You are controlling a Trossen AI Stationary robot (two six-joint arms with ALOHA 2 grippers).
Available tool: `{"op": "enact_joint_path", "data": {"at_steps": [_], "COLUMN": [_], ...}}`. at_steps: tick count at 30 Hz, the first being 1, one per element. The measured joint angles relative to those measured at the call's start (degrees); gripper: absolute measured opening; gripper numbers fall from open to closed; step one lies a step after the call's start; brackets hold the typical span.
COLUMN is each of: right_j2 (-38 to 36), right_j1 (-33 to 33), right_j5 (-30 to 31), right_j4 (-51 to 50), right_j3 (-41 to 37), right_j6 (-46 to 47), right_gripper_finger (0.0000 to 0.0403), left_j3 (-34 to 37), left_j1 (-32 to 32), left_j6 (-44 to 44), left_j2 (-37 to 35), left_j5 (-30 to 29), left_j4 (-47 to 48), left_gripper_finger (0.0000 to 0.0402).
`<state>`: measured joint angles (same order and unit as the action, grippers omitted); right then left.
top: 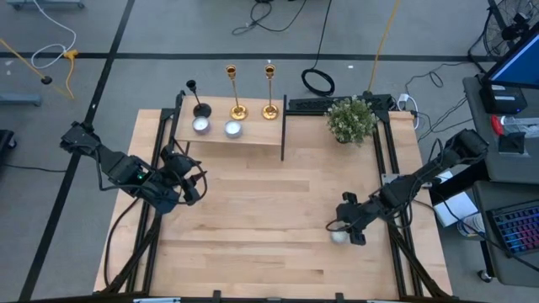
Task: Pick & Place candle stick holders
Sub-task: Put the blue patterned scented candle on the shelf
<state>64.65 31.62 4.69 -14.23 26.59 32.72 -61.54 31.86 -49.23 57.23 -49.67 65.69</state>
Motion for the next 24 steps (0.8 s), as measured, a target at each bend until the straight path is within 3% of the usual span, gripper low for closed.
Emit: {"op": "enact_joint_path", "data": {"at_steps": [4, 10, 16, 20, 24], "right_j2": [-0.08, 0.1, 0.13, 0.31, 2.51], "right_j1": [0.0, 0.0, -0.04, -1.94, -6.14], "right_j5": [0.01, -0.19, 4.46, 11.93, 14.34], "right_j4": [0.91, 6.32, 13.78, 26.35, 39.44], "right_j3": [-1.52, -2.28, -2.34, -2.28, -1.02], "right_j6": [-0.25, -1.12, -3.12, -10.37, -22.63], "right_gripper_finger": [0.0115, 0.0012, 0.0005, 0.0004, 0.0003], "left_j3": [0.0, 0.0, 0.0, 0.0, 0.0], "left_j1": [0.0, 0.0, 0.0, 0.0, 0.0], "left_j6": [0.01, 0.94, 2.72, 3.96, 3.97], "left_j2": [0.0, 0.0, 0.02, 0.02, 0.02], "left_j5": [0.0, 0.0, 0.0, 0.0, -0.02], "left_j4": [0.0, 0.02, 0.04, 0.04, 0.04], "left_gripper_finger": [0.0163, 0.0163, 0.0163, 0.0163, 0.0163]}}
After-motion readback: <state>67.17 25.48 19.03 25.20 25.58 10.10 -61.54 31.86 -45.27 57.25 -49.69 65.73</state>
